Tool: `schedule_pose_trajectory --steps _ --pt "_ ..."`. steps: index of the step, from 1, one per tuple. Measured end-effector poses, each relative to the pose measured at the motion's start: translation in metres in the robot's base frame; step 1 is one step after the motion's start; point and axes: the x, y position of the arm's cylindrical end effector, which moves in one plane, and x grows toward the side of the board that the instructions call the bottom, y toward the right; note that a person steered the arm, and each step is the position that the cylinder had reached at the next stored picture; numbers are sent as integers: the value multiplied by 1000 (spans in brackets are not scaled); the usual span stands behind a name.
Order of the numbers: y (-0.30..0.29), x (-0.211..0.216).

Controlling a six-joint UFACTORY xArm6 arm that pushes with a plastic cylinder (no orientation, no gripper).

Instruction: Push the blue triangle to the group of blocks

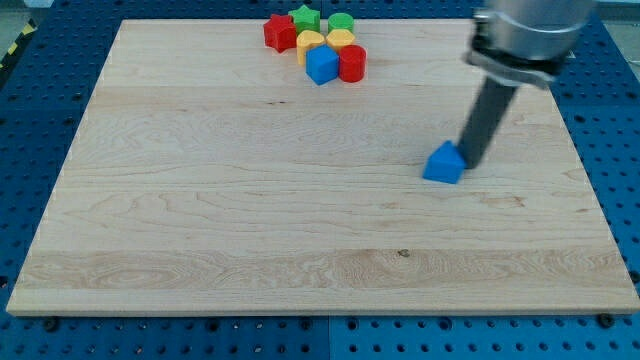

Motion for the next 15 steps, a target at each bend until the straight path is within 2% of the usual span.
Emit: schedule_pose_trajectory --steps 1,2,3,4,5,7,8,9,10,11,13,15 --pt "-38 -6" --pt "-7 -6" --pt "31 19" --pt "29 47" --pt "-7 38" --pt "-85 -39" --pt "-62 -36" --pt "-34 -13" --pt "-43 19" --pt "-88 8" --pt "-181 -89" --pt "-175 -59"
